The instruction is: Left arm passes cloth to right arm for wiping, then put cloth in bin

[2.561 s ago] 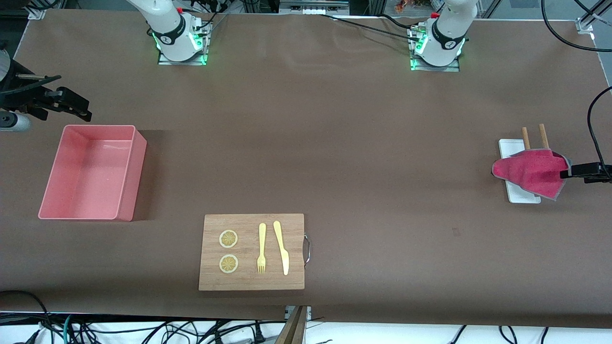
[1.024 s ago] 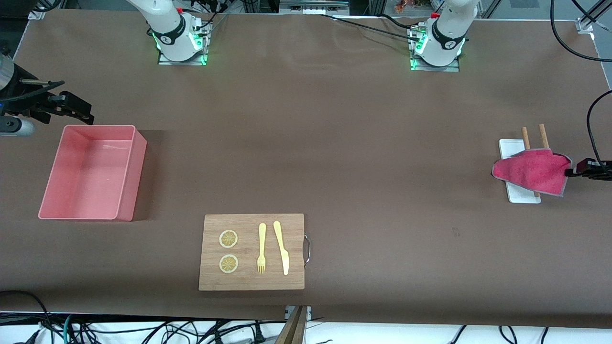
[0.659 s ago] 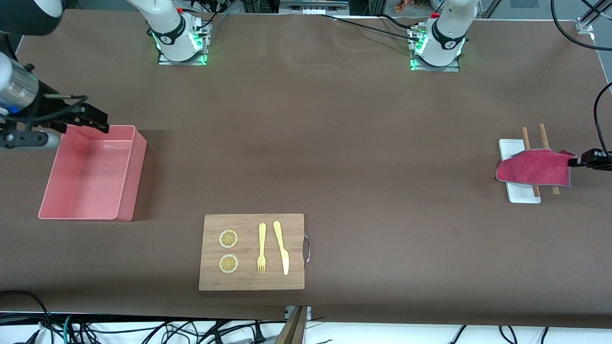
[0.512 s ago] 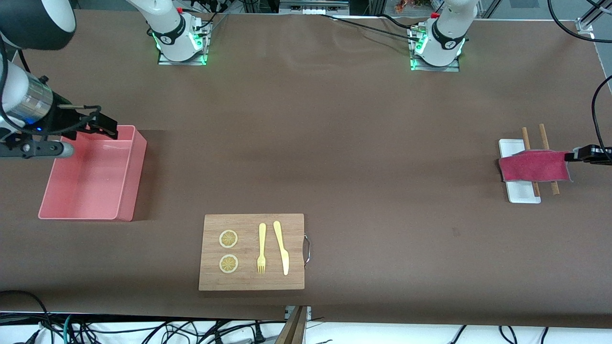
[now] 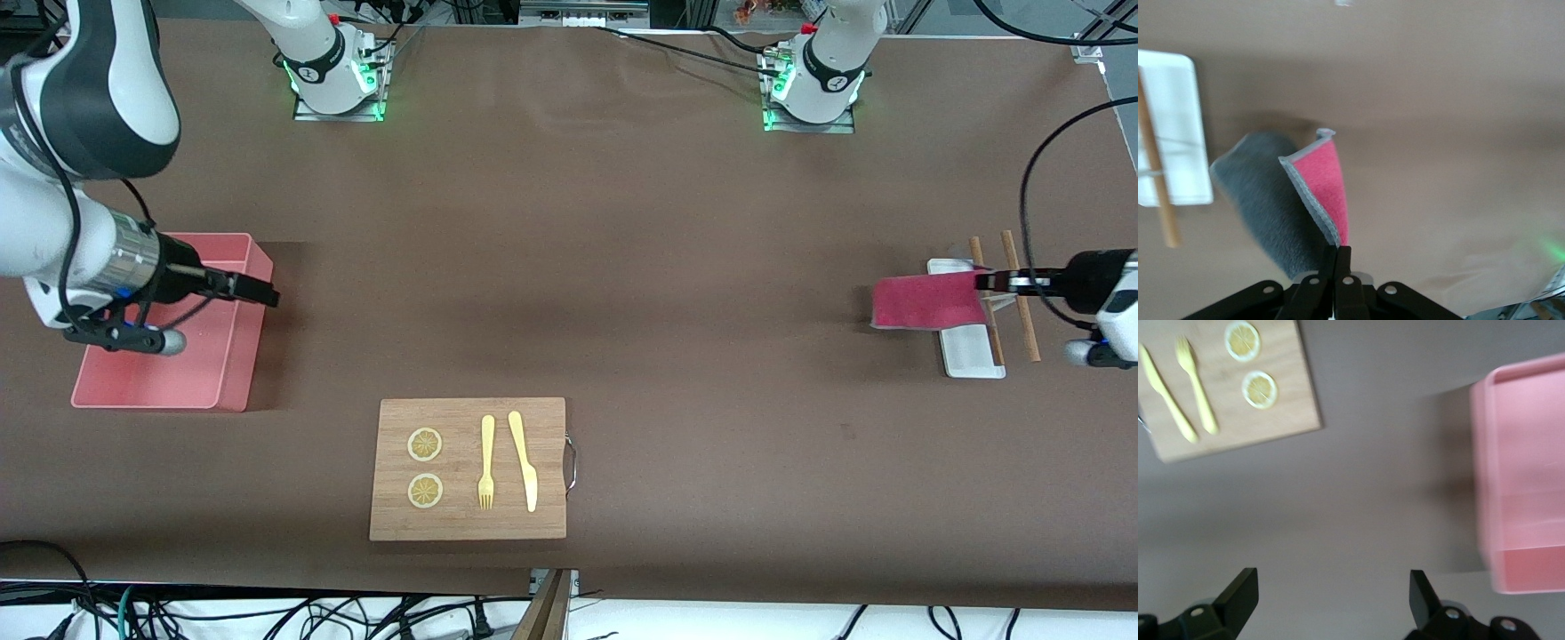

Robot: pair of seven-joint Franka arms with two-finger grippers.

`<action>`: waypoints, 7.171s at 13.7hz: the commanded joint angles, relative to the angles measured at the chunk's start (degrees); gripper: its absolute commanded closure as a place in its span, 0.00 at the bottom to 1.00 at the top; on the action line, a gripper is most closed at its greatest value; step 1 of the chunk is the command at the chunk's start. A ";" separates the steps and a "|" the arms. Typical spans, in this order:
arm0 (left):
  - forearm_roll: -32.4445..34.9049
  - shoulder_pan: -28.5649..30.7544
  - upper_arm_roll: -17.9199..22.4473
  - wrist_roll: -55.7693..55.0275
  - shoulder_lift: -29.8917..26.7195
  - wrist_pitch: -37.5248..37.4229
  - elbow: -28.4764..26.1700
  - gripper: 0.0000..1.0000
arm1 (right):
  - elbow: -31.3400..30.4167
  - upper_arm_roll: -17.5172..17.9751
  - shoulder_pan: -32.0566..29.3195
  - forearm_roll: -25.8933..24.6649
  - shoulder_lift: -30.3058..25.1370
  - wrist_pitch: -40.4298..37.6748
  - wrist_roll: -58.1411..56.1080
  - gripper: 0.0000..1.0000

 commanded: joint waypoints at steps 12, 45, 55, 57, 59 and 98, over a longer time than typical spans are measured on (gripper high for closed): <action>-17.23 -19.63 -11.00 -53.23 2.06 18.72 -0.23 1.00 | 0.37 17.09 5.04 4.96 13.06 33.15 49.76 0.00; -19.27 -32.66 -10.82 -57.20 4.43 35.97 -0.14 1.00 | -0.25 24.48 9.71 4.69 18.53 23.33 59.19 0.55; -19.27 -32.66 -10.73 -57.20 4.43 35.97 -0.14 1.00 | 0.28 24.92 9.36 7.41 18.88 25.26 60.25 0.04; -19.27 -32.66 -10.73 -57.11 4.43 35.97 -0.14 1.00 | 0.19 25.35 9.62 7.68 18.88 25.53 60.42 0.04; -19.18 -32.66 -10.73 -57.02 4.43 35.97 -0.14 1.00 | -0.86 25.97 9.80 7.77 19.05 24.56 60.60 0.04; 12.38 -23.37 -10.73 -37.20 -2.42 9.61 0.03 0.00 | -6.49 -3.01 5.32 -6.19 18.61 4.35 -1.68 1.00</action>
